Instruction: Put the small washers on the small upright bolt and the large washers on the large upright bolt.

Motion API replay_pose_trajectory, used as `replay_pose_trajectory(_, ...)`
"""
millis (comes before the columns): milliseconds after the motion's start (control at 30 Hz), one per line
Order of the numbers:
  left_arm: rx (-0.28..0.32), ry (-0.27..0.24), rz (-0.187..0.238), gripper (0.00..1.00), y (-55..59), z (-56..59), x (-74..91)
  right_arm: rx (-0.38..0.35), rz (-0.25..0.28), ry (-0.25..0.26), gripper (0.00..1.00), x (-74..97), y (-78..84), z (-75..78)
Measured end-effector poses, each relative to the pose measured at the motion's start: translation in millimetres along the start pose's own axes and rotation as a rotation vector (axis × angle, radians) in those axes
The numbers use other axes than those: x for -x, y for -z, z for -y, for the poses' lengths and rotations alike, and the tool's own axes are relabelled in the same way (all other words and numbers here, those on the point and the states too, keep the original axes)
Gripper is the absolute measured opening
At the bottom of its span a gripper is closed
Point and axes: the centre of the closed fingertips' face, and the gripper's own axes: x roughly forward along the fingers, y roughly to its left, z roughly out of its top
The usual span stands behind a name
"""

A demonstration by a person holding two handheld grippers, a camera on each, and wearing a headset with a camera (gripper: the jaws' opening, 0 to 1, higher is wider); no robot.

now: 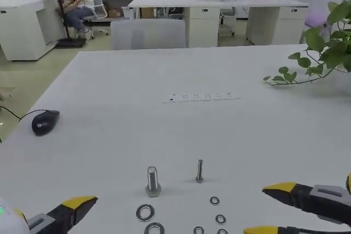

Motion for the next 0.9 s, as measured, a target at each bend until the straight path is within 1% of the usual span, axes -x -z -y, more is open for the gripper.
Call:
replay_pose_trajectory(100,0.007,0.001,0.000,0.64,0.0,-1.3,-2.0,-0.004,-0.004,-0.001,0.49,-1.0,1.4,0.8)
replay_pose_trajectory(233,0.000,0.012,-0.016,0.64,3.2,0.6,-4.8,-0.010,-0.008,-0.004,0.49,-3.3,3.2,1.6)
replay_pose_trajectory(367,-0.001,0.013,-0.009,0.64,0.4,1.2,-5.2,-0.005,-0.006,-0.011,0.49,-5.2,1.4,0.7)
replay_pose_trajectory(533,-0.010,0.018,-0.012,0.64,-0.3,2.9,-5.5,0.004,-0.007,-0.021,0.49,-7.9,-0.4,0.1)
replay_pose_trajectory(733,0.000,0.023,-0.014,0.64,1.2,1.2,-9.8,0.014,-0.043,-0.045,0.49,-17.4,5.4,1.9)
replay_pose_trajectory(900,-0.003,0.023,-0.017,0.64,1.7,-1.2,-11.7,0.047,-0.085,-0.073,0.47,-26.6,10.4,2.0)
